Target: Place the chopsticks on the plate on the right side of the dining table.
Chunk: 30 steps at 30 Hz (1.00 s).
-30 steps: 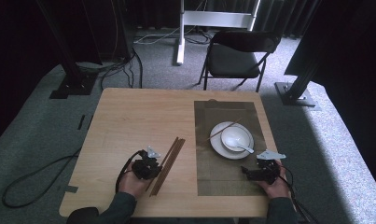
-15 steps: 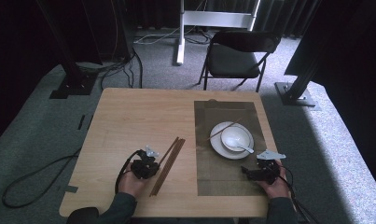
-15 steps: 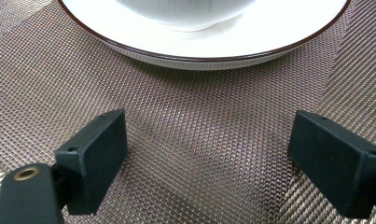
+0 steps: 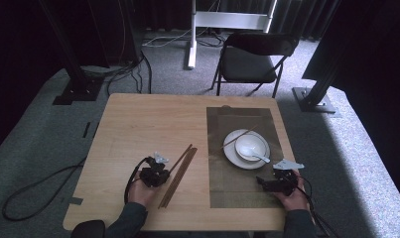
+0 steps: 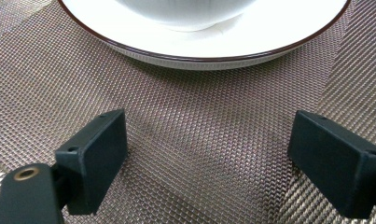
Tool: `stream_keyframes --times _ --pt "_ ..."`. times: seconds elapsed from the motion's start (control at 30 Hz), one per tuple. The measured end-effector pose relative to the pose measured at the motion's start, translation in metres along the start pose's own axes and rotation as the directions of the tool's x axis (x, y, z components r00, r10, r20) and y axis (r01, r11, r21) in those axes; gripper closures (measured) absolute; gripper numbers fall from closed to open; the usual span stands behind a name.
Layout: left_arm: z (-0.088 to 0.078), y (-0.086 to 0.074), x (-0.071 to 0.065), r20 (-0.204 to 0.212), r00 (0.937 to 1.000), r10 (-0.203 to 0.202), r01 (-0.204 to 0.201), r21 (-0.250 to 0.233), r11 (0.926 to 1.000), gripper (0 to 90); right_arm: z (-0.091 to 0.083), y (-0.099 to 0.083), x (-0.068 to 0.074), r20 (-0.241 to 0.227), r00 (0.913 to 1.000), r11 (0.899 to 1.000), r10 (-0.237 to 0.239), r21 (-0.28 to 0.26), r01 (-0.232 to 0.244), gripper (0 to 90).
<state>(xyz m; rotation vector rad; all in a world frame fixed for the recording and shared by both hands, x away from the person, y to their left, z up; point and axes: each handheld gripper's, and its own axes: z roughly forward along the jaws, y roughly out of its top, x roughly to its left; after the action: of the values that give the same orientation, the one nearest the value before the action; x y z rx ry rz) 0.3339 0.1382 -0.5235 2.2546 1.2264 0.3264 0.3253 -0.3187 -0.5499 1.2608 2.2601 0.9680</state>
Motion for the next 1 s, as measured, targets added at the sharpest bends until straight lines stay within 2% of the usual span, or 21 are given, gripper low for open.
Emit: stream_keyframes --times 0.13,0.3,0.73,0.87,1.0 --pt "0.001 0.001 0.001 0.005 1.0 0.0 0.0 -0.005 1.0 84.7 0.0 0.0 0.0 0.0 1.0 1.0 0.0 0.0 0.0 11.5" --pt "0.006 0.006 0.006 0.033 0.9994 -0.006 0.007 -0.02 0.9998 84.7 0.0 0.0 0.0 0.0 1.0 1.0 0.0 0.0 0.0 11.5" --pt "0.015 0.018 0.012 0.047 0.9988 -0.01 0.012 -0.038 0.9992 84.8 0.0 0.0 0.0 0.0 1.0 1.0 0.0 0.0 0.0 11.5" --pt "0.019 0.024 0.009 0.014 0.9985 0.053 -0.052 -0.038 0.9979 84.8 0.0 0.0 0.0 0.0 1.0 1.0 -0.001 0.0 0.001 11.5" --pt "0.022 0.027 0.009 0.017 0.9978 0.064 -0.063 -0.037 0.9973 84.8 0.0 0.0 0.0 0.0 1.0 1.0 -0.001 0.0 0.001 11.5"
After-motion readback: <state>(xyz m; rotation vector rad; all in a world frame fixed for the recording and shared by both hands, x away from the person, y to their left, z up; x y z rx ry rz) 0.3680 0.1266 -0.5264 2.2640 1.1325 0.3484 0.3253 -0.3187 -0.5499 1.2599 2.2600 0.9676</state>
